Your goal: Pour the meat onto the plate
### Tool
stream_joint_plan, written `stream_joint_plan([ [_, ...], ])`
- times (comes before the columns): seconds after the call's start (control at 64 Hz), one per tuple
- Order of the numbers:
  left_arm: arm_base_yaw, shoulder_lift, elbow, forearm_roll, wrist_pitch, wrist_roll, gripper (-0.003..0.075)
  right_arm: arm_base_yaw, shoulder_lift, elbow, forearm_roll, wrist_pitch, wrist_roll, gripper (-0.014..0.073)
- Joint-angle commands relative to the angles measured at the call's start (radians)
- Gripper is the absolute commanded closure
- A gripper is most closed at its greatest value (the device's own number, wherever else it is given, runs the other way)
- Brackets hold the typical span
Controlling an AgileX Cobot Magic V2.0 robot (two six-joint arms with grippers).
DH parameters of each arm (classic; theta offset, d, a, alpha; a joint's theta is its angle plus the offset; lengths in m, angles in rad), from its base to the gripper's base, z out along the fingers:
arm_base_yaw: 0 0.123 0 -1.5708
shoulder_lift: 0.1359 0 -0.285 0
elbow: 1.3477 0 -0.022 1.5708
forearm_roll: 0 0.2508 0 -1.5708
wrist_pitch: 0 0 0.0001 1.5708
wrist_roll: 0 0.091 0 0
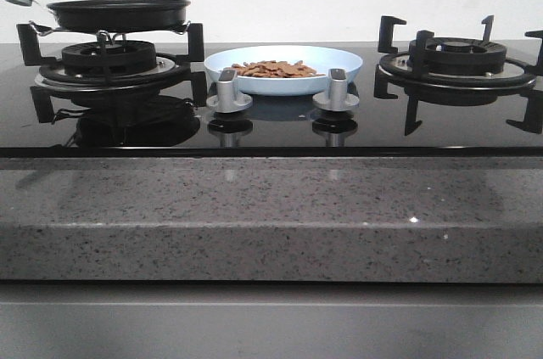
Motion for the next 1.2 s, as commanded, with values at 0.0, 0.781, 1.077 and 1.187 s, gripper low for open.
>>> stream_joint_plan([
  [0.0,-0.007,-0.011,-0.025,-0.008,-0.073,-0.009,0.0174,-0.003,-0.073,0.041,-0.001,-0.063,0.011,0.0179],
  [0.781,-0.007,-0.005,-0.023,-0.100,-0.067,-0.009,0.0741,-0.003,-0.253,0.148,0.000,-0.065,0.028,0.0662],
  [1.077,-0.007,-0.001,-0.023,-0.100,-0.069,-0.009,0.0741,-0.003,-0.253,0.148,0.000,-0.062,0.028,0.0662],
  [1.187,-0.007,-0.001,-0.023,-0.100,-0.074,-0.009,0.0741,-0.003,-0.253,0.148,0.000,-0.062,0.028,0.0662],
])
